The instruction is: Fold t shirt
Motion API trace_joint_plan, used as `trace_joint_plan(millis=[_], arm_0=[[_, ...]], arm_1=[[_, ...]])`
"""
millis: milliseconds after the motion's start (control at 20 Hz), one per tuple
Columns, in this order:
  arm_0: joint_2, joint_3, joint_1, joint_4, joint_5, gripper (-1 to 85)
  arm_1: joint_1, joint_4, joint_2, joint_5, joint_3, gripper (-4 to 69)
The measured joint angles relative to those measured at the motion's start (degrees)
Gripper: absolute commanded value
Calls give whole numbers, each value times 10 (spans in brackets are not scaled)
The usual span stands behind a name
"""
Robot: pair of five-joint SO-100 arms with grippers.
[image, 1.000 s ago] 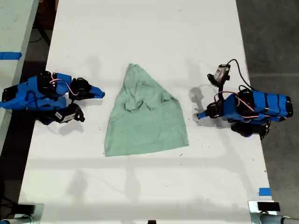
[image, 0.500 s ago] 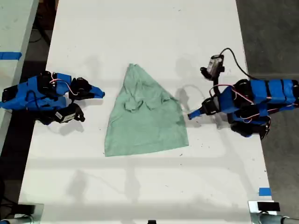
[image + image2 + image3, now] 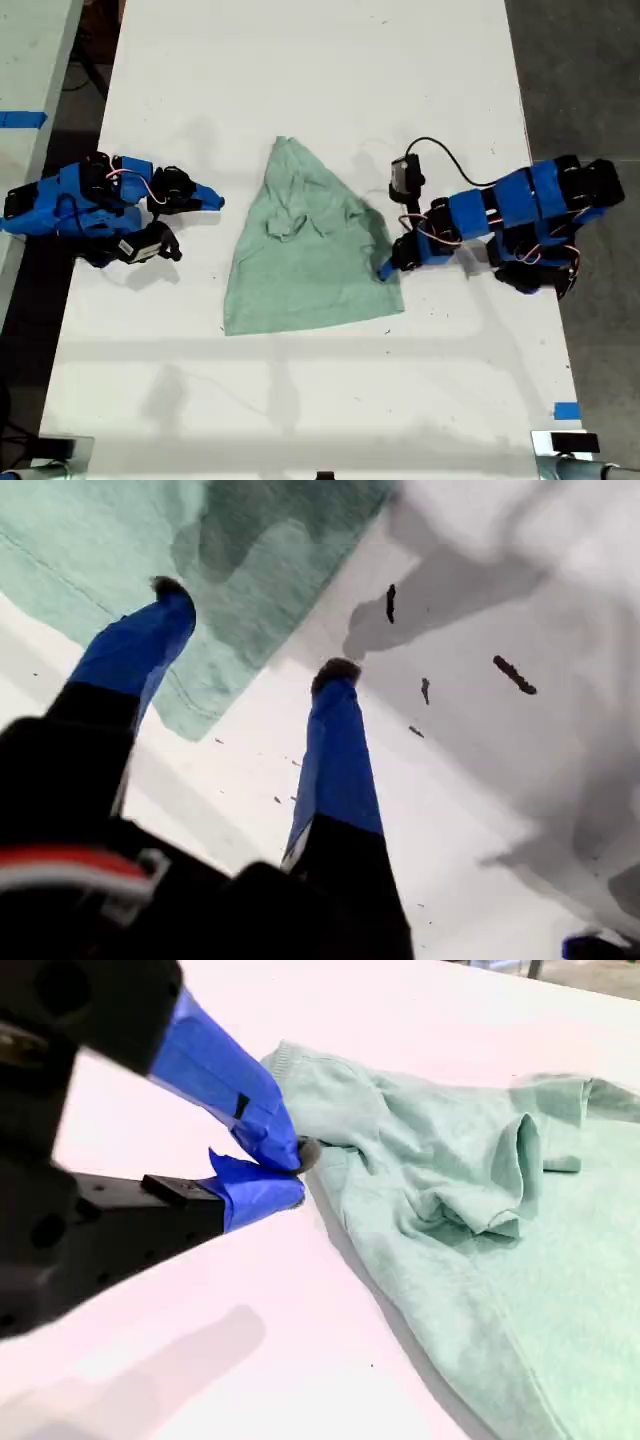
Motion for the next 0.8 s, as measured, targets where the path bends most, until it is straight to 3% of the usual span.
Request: trace_joint_plan(millis=[150, 300, 500, 600, 800], arm_0=[[0, 0, 0, 0, 0, -2], [0, 0, 0, 0, 0, -2], [0, 0, 0, 0, 0, -2], [0, 0, 0, 0, 0, -2], [0, 0, 0, 0, 0, -2]], arm_1=[[0, -78, -40, 1, 18, 201], [0, -99, -48, 11, 18, 12], [0, -113, -47, 18, 18, 12], [0, -81, -45, 18, 11, 12], [0, 51, -45, 6, -84, 11]])
